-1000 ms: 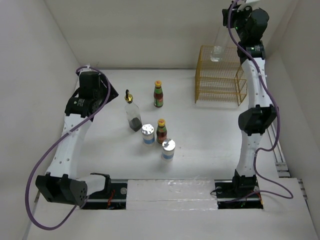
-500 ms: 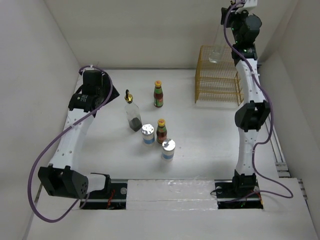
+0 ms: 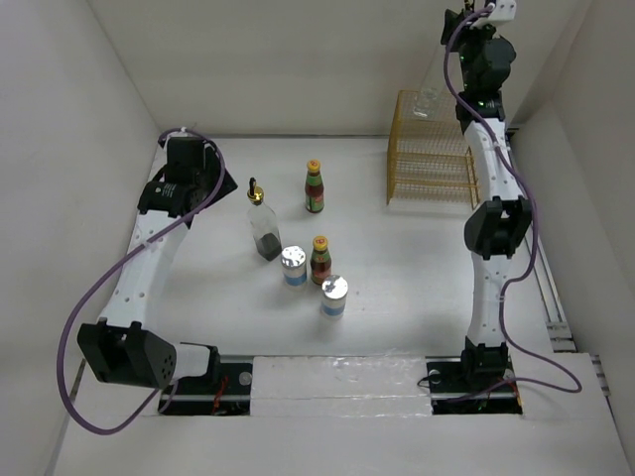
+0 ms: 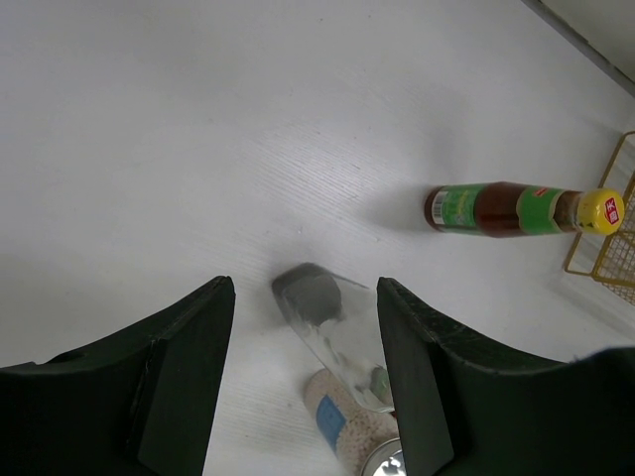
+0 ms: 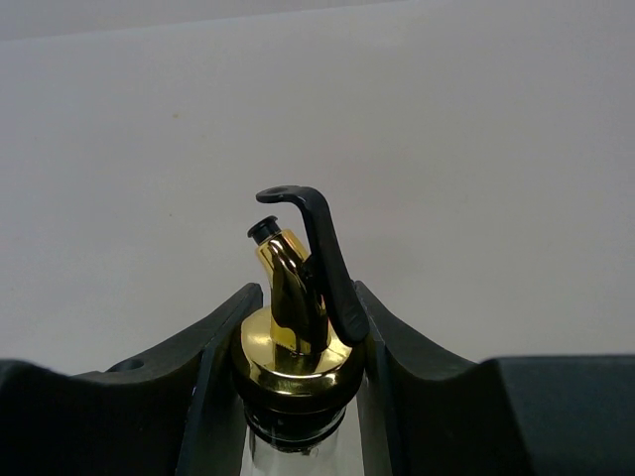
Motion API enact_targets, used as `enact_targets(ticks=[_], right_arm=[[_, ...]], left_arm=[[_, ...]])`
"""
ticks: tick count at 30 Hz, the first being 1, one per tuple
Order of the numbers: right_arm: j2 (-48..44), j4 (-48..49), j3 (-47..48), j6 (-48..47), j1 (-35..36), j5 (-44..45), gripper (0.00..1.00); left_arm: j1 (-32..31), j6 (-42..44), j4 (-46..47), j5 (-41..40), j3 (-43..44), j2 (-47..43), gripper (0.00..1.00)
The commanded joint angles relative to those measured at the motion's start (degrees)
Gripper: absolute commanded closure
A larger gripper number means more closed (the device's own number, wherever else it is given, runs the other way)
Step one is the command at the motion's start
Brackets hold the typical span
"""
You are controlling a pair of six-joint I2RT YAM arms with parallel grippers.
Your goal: Organize the condiment bottles
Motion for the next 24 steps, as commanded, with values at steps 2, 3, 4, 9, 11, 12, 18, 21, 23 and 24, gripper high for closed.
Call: enact_targets(ticks=[2,3,4,9,11,12,18,21,23,24], right_arm=[[-2.6,12.5,-2.0,1.4,-0.9,-2.4,1.00],[-3.4,12.5,-3.2,1.4,-0.9,-4.4,1.00],[-4.0,12.5,-4.5,1.4,-0.9,-5.5,1.00],[-10.3,12.5,-16.3,-0.9,-0.9,-10.5,1.00],[-12.5,13.1,-20.3,-1.5,-0.9,-11.0,1.00],[-14.3,13.1,-24.1,-2.2,-0.9,-11.0,1.00],[-18.6,11.6,-32.7,-2.2,-1.4,-13.1,1.00],[-21.1,9.8,-37.5,-3.4,-0.9,-12.3,1.00],[-23.3,8.8,-40.7,-3.9,0.3,-10.9,1.00],[-23.8,8.1,-41.4,-4.8,0.4,-10.3,1.00]], left_arm=[[-0.1,0.2,-0.7,-1.6,2.8,0.1,0.45],[-0.1,0.2,-0.7,-1.6,2.8,0.1,0.45],[-0.1,-0.3,-1.2,-1.6,2.8,0.1,0.45],[-0.1,-0.4,-0.7,-2.1,2.1,0.1,0.45],[-0.1,-1.0,-0.7,-0.9,2.1,0.1,0.45],[-0.1,-1.0,-0.2,-0.9,1.6,0.1,0.45],[-0.1,-1.5,0.9,0.3,-0.1,-1.5,0.45],[-0.1,-1.5,1.5,0.9,-0.7,-2.2,0.45],[-0.1,-1.5,2.0,0.9,-1.2,-2.7,0.45],[-0.1,-1.5,2.0,0.9,-1.2,-2.7,0.45]])
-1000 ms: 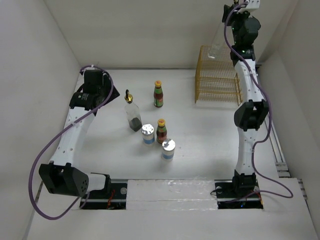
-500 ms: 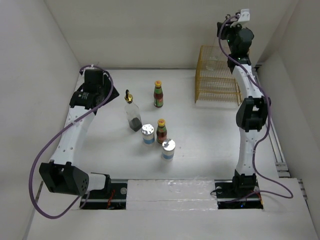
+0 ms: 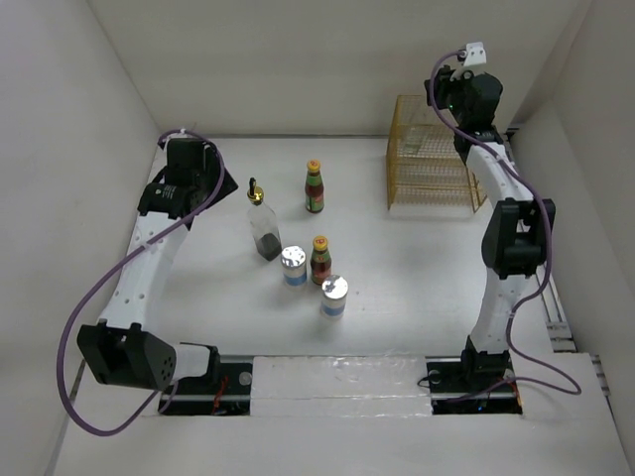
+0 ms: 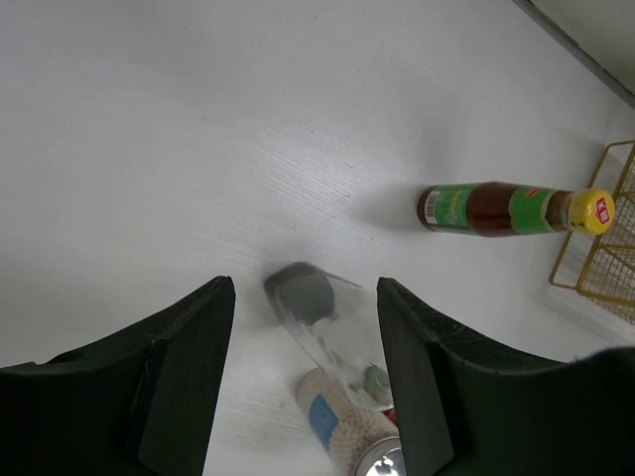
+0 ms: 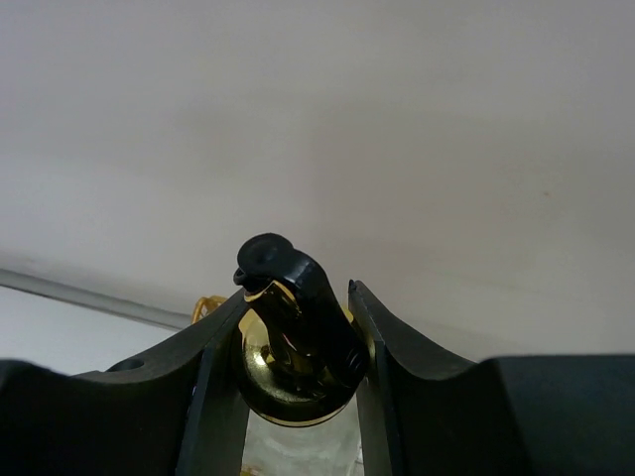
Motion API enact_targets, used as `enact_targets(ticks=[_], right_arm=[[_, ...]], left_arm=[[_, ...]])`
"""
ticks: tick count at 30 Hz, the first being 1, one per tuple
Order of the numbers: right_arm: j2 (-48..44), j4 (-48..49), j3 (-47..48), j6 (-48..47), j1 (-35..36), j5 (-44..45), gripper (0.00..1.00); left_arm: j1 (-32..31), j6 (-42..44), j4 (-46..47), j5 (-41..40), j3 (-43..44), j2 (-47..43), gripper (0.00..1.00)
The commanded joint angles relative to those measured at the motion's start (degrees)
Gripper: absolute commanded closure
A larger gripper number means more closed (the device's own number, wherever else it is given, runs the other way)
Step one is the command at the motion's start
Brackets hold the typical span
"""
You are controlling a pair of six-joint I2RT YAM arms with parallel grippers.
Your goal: Organize the condiment bottles
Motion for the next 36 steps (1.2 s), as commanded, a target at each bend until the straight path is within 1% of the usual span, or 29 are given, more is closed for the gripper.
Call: enact_targets(ticks=[1,6,10,17,19,21,23,24,26,27,28,30,36], right_arm=[[-8.2,4.8,-1.1,-2.7,1.8,1.2,1.00],[-8.2,-1.4,-0.6,-5.1,3.6,1.2,1.00],[-8.2,-6.0,0.0,-5.7,3.6,1.2,1.00],[-8.7,-8.0,-2.2,-7.3,5.2,2.4,1.00],[-8.0,-9.1,-2.2,-7.3,5.2,2.9,0.98],[-7.5,-9.7,-2.2,-7.3,5.2,2.9,0.91],[-6.8,-10.9,-1.3,-7.3,5.2,2.4,0.81],[-6.8,-11.8,-0.7,-7.3,5.2,1.8,0.68],[-6.2,-14.0,0.2,-8.0,5.2,1.3,0.56],[-6.2,-14.8,1.4,-8.0,5.2,1.3,0.46],[-6.2,-15.6,2.0,-8.5,5.2,1.3,0.39],[-6.2,-17.4,3.8,-9.0,5.2,1.3,0.33],[-5.6,-23.4,10.4,-10.6,5.2,0.8,0.26]], left_arm=[[-0.1,-0.5,2.1,0.3,-1.4,-3.1,0.45],[-0.1,-0.5,2.7,1.4,-2.6,-4.4,0.45],[-0.1,-0.5,3.2,1.9,-4.0,-5.5,0.45],[-0.1,0.1,3.7,1.9,-4.0,-6.6,0.45],[-0.1,0.1,4.3,1.9,-4.0,-6.6,0.45],[-0.1,0.1,4.3,1.9,-4.0,-7.1,0.45],[-0.1,0.1,4.9,1.9,-4.0,-7.1,0.45],[-0.1,0.1,4.9,1.4,-4.6,-7.6,0.45],[-0.1,0.1,5.4,1.4,-5.2,-7.6,0.45],[-0.1,0.1,6.0,1.4,-5.2,-7.6,0.45],[-0.1,0.1,6.0,0.8,-5.2,-7.6,0.44],[-0.1,-0.5,6.5,0.8,-4.7,-7.6,0.44],[-0.1,-1.6,8.6,0.2,-4.1,-8.1,0.41]])
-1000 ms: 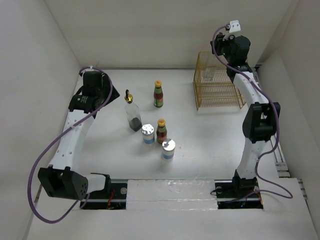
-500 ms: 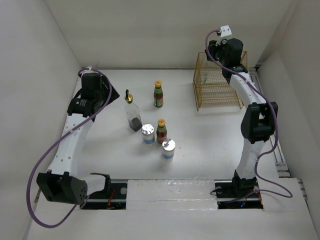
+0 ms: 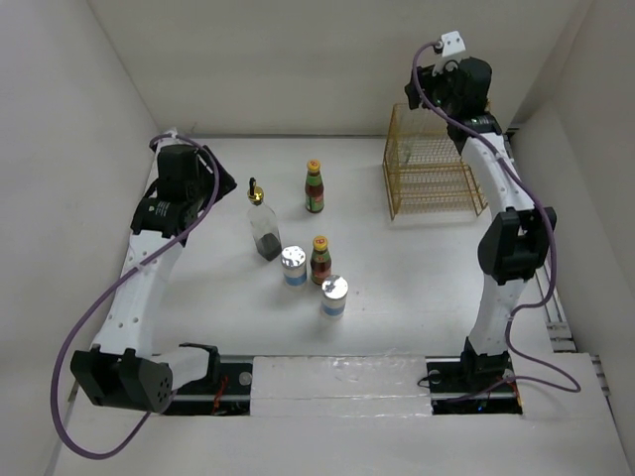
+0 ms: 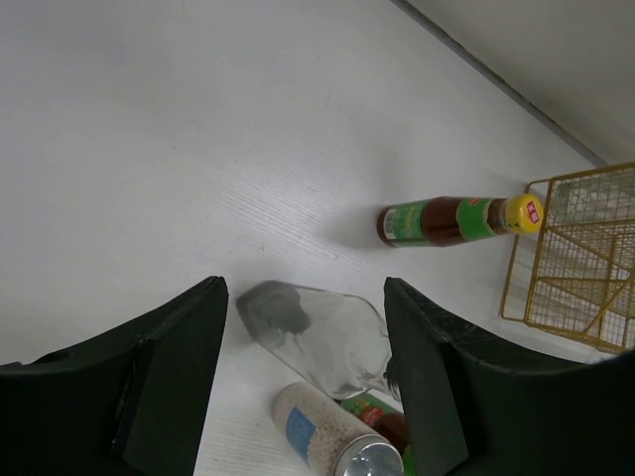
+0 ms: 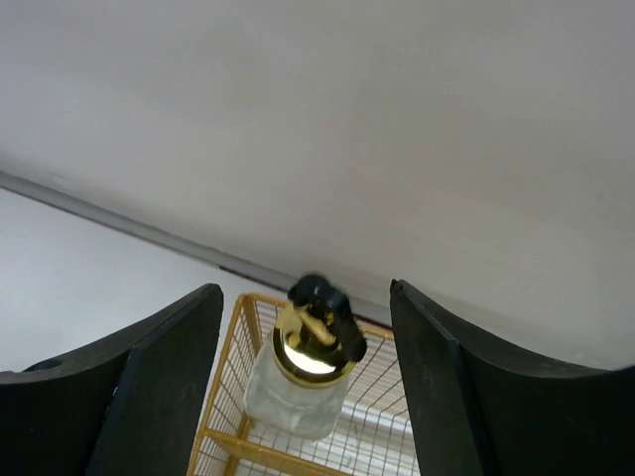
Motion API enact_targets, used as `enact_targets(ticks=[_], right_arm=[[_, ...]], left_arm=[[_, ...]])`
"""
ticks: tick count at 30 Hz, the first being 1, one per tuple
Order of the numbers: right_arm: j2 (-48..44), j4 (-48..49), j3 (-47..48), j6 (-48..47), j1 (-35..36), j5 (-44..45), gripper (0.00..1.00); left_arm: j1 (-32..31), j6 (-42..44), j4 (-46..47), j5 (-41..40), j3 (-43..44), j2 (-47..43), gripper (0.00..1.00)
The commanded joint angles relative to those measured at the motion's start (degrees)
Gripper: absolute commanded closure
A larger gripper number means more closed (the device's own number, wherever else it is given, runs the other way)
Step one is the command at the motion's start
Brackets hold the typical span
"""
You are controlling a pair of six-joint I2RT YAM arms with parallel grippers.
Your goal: Organize the condiment bottles
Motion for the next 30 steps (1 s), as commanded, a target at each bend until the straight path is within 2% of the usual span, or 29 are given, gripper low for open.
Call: enact_targets(ticks=[1,5,8,9,11,12,13,15,17,18,19,21,22,23,25,26,28,30], right_arm=[[-0.7,-3.4,7.3,-1.7,0.3,-1.0,0.26],[-1.4,-5.5,8.6,-2.3,0.3,0.2,0.20],[-5.2,-6.1,7.9,-2.3,0.9,2.9,0.20],[-6.7,-6.1,7.1,-2.3,0.9,3.6,0.23],[-10.2,-5.2,4.3,-1.7,3.4,4.1,0.42],[-14.0,-5.1,0.3,-1.7,4.7,4.1,0.73],[-15.9,-4.2,-1.9,-1.7,6.1,3.0,0.85],[-20.8,-3.6,-9.6,-1.7,11.5,1.1,0.96],[-24.4,0.5,-16.7,-1.7,15.6,-3.6,0.98],[-26.1,2.0,-20.4,-1.7,20.1,-4.5,0.98],[-28.7,2.7,-25.4,-1.7,22.4,-5.0,0.92],[-29.4,2.7,-28.5,-1.7,28.2,-7.4,0.77],[-30.2,2.7,-30.8,-1.7,30.0,-8.4,0.63],[-30.2,2.7,-31.6,-1.7,31.6,-9.0,0.38],[-30.2,2.7,-32.3,-1.7,35.8,-9.6,0.26],[-29.1,2.7,-33.1,-2.3,36.9,-10.4,0.19],[-27.7,4.0,-32.6,-3.0,40.0,-10.4,0.14],[-25.1,4.6,-31.2,-3.8,41.4,-10.4,0.13]], left_arm=[[-0.1,-0.9,3.8,-0.8,1.0,-2.2,0.40],[-0.1,-0.9,3.8,-1.3,1.7,-2.2,0.40],[0.6,-0.9,3.8,-2.6,4.9,-2.2,0.40],[0.6,-1.5,3.3,-3.7,6.0,-2.2,0.40],[0.6,-2.1,2.8,-4.5,8.7,-2.2,0.40],[0.6,-2.8,2.8,-5.0,9.3,-2.2,0.41],[0.6,-2.8,2.2,-5.8,9.8,-2.2,0.42],[0.6,-3.3,2.2,-6.5,10.5,-2.2,0.45],[0.6,-3.3,2.2,-7.9,11.2,-2.8,0.53],[0.6,-2.7,2.2,-7.9,11.8,-2.8,0.68],[0.6,-2.7,2.2,-8.6,13.0,-2.8,0.75],[0.6,-2.1,2.2,-8.6,14.1,-2.2,0.83],[0.6,-2.1,2.2,-8.1,14.7,-1.6,0.84],[0.6,-2.1,2.2,-8.1,15.3,-1.6,0.84],[0.6,-1.6,2.2,-6.6,15.3,-0.9,0.73],[0.6,-1.6,2.2,-6.6,15.8,-0.2,0.61],[0.6,-1.6,2.7,-5.1,15.8,-0.2,0.50],[0.6,-1.6,2.7,-4.4,15.8,-0.2,0.44]])
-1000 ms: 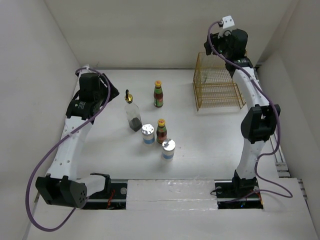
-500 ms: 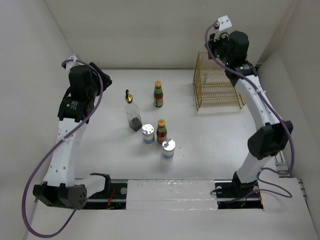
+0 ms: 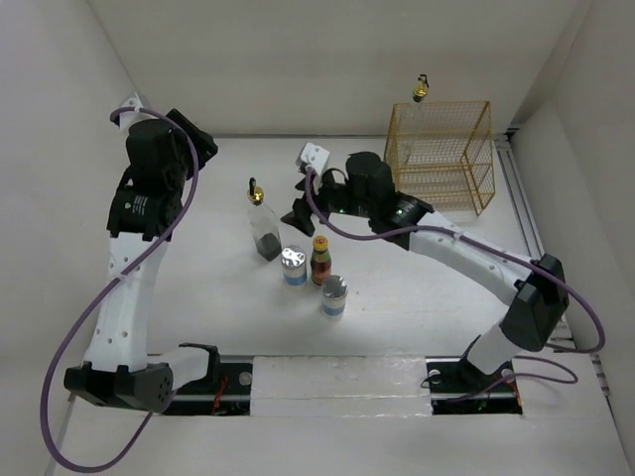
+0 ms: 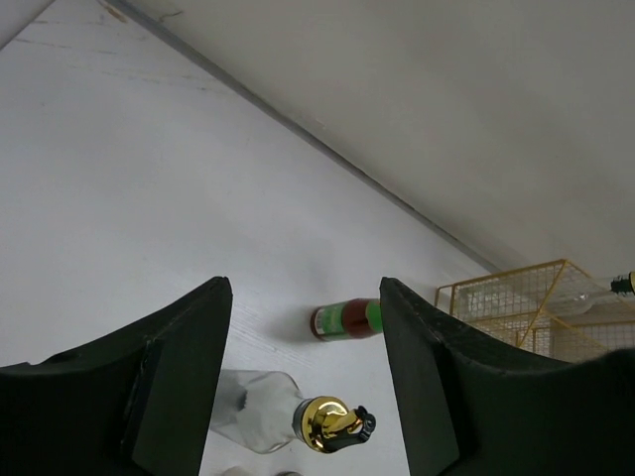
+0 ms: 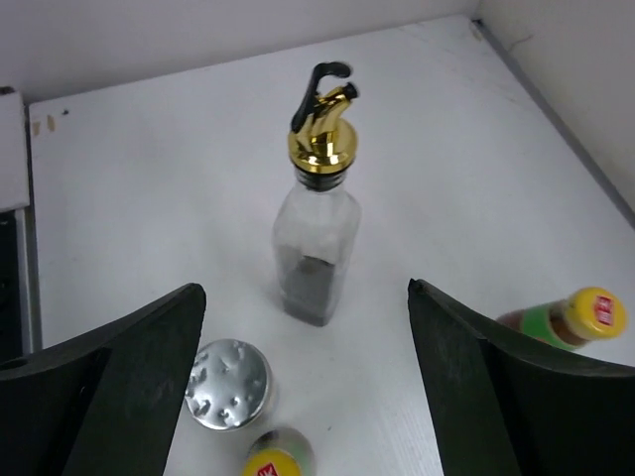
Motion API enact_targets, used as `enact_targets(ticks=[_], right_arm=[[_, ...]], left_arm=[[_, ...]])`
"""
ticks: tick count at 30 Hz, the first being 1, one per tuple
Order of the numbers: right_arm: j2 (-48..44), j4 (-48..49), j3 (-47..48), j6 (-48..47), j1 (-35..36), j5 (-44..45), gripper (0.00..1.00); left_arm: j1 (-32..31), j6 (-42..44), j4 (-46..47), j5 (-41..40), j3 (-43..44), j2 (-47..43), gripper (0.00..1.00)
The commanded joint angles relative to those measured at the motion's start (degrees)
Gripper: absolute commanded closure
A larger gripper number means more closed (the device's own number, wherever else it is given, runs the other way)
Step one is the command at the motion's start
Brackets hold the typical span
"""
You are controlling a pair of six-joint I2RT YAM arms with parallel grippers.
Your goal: Organize the condiment bottles
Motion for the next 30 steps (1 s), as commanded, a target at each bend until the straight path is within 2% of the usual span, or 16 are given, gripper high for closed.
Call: enact_targets(ticks=[1,16,21,25,27,28,30], right_arm=[[2.5,4.6,2.7,-2.0,2.3,-1.7,0.11],[19.2,12.5,15.0,-0.9,4.1,0.1,0.10],[22.5,13.5,17.0,0.2,5.2,1.3,0.16],[24.3,15.6,18.3,0.9,5.7,3.5,0.26],[24.9,16.4,18.8,1.4,5.7,3.5,0.38],[25.5,16.9,18.8,1.4,5.7,3.5,0.50],[25.5,17.4,19.4,2.0,5.7,3.5,0.63]], left_arm=[[0.2,0.5,1.0,1.6,1.9,0.1,0.42],[-0.3,0.5,0.5,3.6,-3.4,-1.7,0.42],[-0.3,0.0,1.0,4.7,-4.5,-1.7,0.44],[-0.3,0.0,1.0,5.5,-6.0,-1.2,0.45],[-0.3,0.0,1.0,5.5,-6.5,-1.2,0.45],[-0.3,0.0,1.0,5.5,-7.1,-1.2,0.45],[-0.3,0.5,1.0,4.7,-7.1,-1.2,0.45]])
